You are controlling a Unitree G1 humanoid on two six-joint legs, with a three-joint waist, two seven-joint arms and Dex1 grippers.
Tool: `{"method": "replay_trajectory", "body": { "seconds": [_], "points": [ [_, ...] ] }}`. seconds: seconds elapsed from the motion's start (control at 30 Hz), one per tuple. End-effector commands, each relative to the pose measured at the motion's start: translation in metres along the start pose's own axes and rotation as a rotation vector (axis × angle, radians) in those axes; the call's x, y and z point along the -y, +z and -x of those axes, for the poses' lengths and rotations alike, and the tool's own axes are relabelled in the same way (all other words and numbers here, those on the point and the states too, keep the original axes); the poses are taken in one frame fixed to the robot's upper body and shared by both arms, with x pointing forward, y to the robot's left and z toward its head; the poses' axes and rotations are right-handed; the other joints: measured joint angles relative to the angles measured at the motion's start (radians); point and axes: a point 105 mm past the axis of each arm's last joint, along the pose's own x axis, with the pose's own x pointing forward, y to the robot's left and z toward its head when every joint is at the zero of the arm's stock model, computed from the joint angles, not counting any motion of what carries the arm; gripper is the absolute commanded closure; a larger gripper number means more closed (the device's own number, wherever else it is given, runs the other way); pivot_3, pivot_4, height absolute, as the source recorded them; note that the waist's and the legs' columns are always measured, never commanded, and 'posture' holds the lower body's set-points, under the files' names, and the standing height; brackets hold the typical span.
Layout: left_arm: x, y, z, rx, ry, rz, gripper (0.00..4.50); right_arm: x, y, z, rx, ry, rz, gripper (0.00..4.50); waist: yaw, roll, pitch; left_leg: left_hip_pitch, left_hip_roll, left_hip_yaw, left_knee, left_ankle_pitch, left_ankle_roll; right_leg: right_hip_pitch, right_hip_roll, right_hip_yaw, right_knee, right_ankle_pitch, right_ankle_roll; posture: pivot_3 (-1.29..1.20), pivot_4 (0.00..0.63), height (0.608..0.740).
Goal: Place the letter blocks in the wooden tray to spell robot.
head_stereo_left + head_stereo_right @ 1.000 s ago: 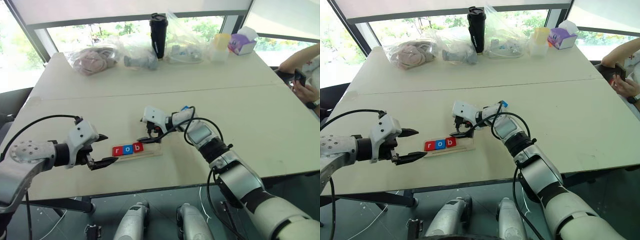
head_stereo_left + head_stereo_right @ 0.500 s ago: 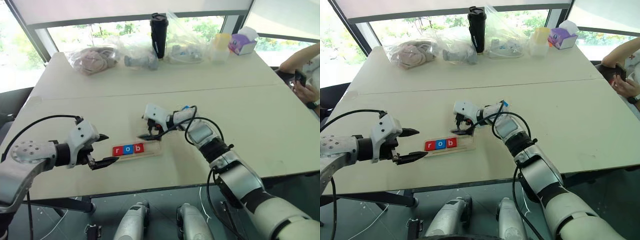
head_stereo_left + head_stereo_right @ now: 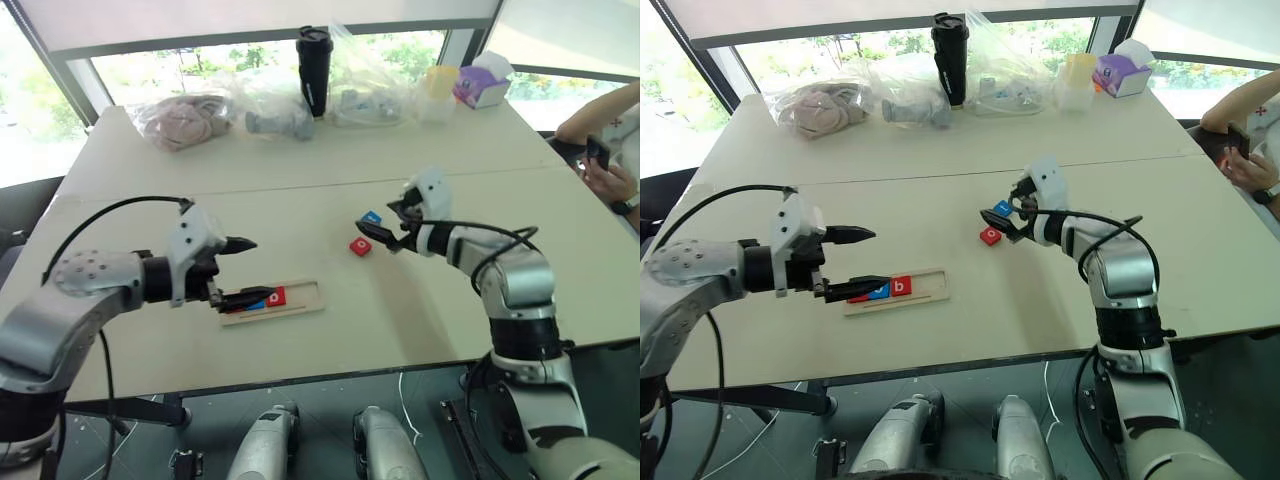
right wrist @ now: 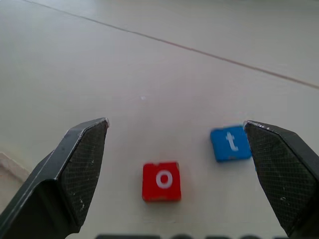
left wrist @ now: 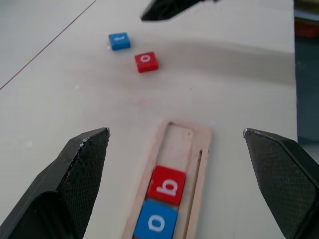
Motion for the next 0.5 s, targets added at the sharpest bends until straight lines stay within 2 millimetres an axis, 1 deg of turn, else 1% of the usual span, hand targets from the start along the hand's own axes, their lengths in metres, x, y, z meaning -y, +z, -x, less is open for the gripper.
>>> {"method": "replay_trajectory", "body": {
  "seconds": [0.03, 0.17, 0.43, 0.5],
  "points": [
    [-0.004, 0.002, -0.010, 0.022, -0.002, -0.016, 0.00, -0.012, -0.005, -0.006, 0.009, -0.010, 0.035, 0.02, -0.001, 0.000, 0.000, 0.000, 0.000, 0.000, 0.001, 0.000, 0.000, 0.000, 0.000, 0.000, 0.000, 0.000, 0.000, 0.00, 0.150, 0.740],
    [-0.005, -0.003, -0.018, 0.006, -0.012, -0.028, 0.00, -0.013, -0.023, -0.016, -0.067, -0.036, 0.013, 0.02, -0.001, 0.000, 0.000, -0.001, 0.000, 0.002, 0.004, 0.000, 0.000, 0.000, 0.000, 0.000, 0.000, 0.000, 0.000, 0.00, 0.150, 0.740],
    [-0.004, -0.002, -0.029, 0.028, -0.007, -0.030, 0.00, -0.010, -0.036, -0.029, -0.105, -0.053, 0.035, 0.02, 0.002, 0.000, 0.000, -0.001, 0.000, 0.002, 0.006, 0.000, 0.001, 0.002, 0.000, 0.000, 0.000, 0.000, 0.000, 0.00, 0.150, 0.740],
    [-0.003, -0.002, -0.030, 0.032, -0.001, -0.023, 0.00, -0.005, -0.040, -0.032, -0.120, -0.085, 0.050, 0.56, 0.001, 0.000, 0.000, -0.001, 0.000, 0.001, 0.006, 0.000, 0.001, 0.002, 0.001, 0.000, 0.000, 0.000, 0.000, 0.00, 0.150, 0.740]
  ]
}}
